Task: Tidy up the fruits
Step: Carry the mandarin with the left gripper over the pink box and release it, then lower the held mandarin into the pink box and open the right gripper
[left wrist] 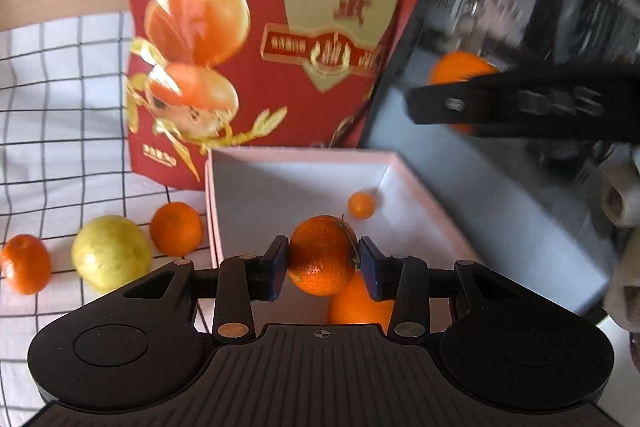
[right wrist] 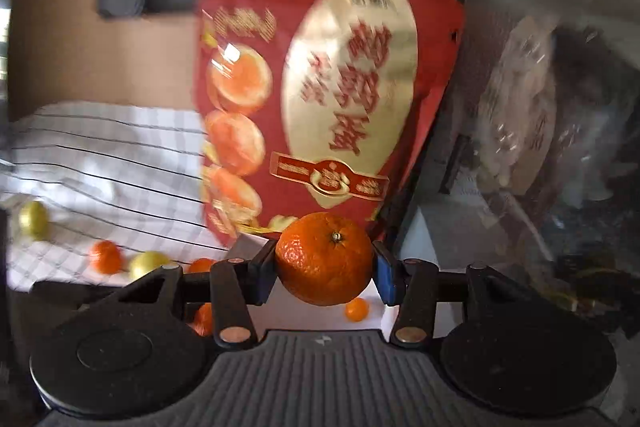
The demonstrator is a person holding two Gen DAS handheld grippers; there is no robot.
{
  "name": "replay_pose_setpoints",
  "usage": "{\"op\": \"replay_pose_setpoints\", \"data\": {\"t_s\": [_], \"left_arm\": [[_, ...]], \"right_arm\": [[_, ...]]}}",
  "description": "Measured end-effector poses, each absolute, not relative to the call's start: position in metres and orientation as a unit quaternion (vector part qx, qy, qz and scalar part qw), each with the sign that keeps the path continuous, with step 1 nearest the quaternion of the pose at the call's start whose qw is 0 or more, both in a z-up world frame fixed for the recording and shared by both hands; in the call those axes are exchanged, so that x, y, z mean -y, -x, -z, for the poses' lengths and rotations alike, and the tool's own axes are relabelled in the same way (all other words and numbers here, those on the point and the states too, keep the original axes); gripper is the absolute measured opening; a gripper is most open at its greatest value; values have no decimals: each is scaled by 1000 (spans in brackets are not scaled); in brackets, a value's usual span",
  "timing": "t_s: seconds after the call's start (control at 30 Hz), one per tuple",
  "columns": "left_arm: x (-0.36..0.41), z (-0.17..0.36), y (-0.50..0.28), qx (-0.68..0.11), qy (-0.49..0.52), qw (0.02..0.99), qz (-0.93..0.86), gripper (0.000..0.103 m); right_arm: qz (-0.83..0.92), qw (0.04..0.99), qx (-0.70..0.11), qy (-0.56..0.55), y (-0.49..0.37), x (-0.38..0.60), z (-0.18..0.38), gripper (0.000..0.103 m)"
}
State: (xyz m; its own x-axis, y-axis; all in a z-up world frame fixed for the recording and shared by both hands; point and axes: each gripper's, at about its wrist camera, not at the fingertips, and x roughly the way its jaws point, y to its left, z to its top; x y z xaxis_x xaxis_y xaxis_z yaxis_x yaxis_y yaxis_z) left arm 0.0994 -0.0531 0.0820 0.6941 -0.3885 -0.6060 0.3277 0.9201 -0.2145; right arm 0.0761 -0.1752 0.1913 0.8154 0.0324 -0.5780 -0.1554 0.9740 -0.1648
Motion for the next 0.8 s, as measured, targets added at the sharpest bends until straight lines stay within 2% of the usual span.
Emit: {"op": "replay_pose_setpoints", "data": {"t_s": [0.13,0.43,0.8], "left_arm": [[65,-64,-108,-358,8,914,189,45],[39,-66,-84,-295,34,935,193,42],[-74,-54,-23,-217,160,952,143,41]], "right_arm": [[-25,931,-349,104,-114,172,-160,48],[-23,913,-403,57,-138,185,-118,48],[-7,905,-424,47,-148,180,-94,48]]}}
